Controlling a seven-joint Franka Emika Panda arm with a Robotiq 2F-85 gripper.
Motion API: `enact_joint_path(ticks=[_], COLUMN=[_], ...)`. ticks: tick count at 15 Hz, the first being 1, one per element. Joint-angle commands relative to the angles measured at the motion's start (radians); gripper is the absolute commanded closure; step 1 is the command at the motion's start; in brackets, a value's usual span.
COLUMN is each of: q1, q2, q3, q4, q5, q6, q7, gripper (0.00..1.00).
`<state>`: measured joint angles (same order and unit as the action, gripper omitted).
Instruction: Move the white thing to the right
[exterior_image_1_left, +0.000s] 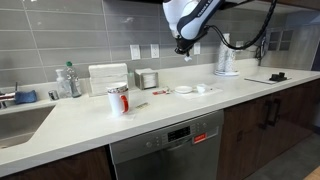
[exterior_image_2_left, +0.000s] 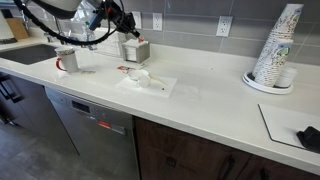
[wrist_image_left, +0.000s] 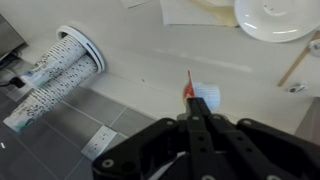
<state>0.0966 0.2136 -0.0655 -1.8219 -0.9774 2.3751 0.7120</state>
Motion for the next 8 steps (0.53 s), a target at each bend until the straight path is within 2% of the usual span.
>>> enact_joint_path(ticks=[1,8], q1=[-0.004,-0.035], q2=[0.111,0.3], q3=[-0.018,-0.03], q4=[0.118,0.298], q5=[-0.084,-0.013], q6=[-0.103,-0.266], q7=[0.088,0.059], gripper=[1.0,1.0])
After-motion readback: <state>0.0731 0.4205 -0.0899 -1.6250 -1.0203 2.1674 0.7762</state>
